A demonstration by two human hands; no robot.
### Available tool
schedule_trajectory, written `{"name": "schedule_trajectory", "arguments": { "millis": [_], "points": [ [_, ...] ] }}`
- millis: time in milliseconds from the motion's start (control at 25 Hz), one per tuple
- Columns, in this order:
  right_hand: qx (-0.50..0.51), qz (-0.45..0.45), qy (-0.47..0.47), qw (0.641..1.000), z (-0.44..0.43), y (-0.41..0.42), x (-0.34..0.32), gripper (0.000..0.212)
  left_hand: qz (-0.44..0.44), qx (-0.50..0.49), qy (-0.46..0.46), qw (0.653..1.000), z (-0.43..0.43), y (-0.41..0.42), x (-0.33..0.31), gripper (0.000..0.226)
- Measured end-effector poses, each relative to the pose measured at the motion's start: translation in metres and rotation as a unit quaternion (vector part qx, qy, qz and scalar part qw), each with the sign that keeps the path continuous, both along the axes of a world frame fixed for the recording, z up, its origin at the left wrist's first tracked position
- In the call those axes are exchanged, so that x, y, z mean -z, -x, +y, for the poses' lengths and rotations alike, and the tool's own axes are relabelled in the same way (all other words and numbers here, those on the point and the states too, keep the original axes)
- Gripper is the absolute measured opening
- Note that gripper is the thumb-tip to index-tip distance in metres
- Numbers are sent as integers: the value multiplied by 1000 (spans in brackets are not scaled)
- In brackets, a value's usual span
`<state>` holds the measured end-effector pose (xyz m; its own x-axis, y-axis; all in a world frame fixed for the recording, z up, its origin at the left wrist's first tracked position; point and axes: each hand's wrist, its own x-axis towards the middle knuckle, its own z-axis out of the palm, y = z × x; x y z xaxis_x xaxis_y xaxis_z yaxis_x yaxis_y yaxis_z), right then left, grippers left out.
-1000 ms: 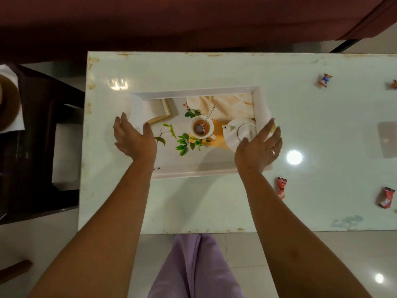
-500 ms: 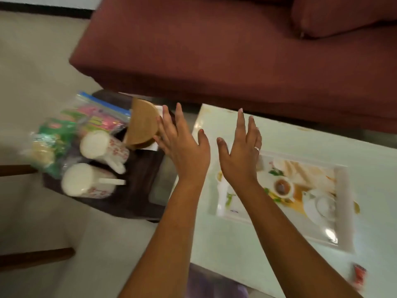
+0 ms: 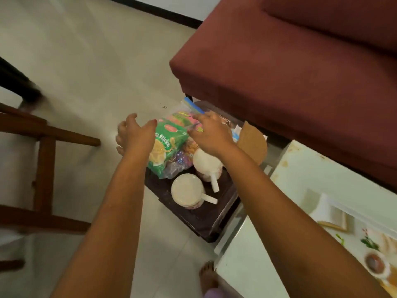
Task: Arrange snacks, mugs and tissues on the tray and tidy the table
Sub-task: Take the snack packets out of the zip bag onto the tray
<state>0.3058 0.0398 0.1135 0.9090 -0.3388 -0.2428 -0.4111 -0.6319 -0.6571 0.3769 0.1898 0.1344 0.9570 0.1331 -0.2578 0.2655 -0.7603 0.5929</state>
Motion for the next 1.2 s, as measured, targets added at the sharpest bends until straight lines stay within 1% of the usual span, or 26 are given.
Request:
{"name": "schedule_trajectory", "arguments": {
  "millis": [80,120,200,280,320,400,480,640,720,800,840,920,1040,1120,1200],
  "points": [
    [54,21,1,998,-12,-20,16,49,80,8,-3,997,8,-2,32,73],
    [77,40,19,996,-21,-29,25,46,104,5,1,995,10,-3,44,79],
    [87,116,68,987,-38,-40,42,43,119,-7,16,993,10,-4,64,87],
    [61,197,100,974,-46,-46,56,44,119,-10,29,992,9,-2,78,93],
    [46,221,107,968,-47,-48,63,44,113,-13,38,993,8,-1,83,95],
    [28,223,106,969,-46,-51,75,42,94,-21,68,993,6,2,91,96],
    [31,199,100,974,-42,-53,86,42,80,-27,103,991,4,2,96,98],
    [71,195,56,977,-39,-56,100,58,45,-41,143,988,5,2,104,97],
    [86,150,-3,985,-40,-60,101,51,19,-54,171,984,6,2,105,92],
    [117,55,-85,988,-37,-67,91,37,-7,-73,212,975,4,-1,100,81],
    [141,2,-132,981,-36,-71,80,30,-13,-84,248,965,3,-5,95,75],
    [175,-100,-210,957,-38,-77,49,20,-21,-89,334,938,-2,-12,76,67],
    [181,-229,-263,920,-55,-67,-10,12,-56,-44,439,895,-22,-19,29,65],
    [199,-295,-291,888,-71,-41,-48,13,-59,1,469,881,-47,-12,-4,62],
    [219,-350,-333,848,-91,3,-80,14,-33,43,490,870,-80,14,-33,58]
  ]
}}
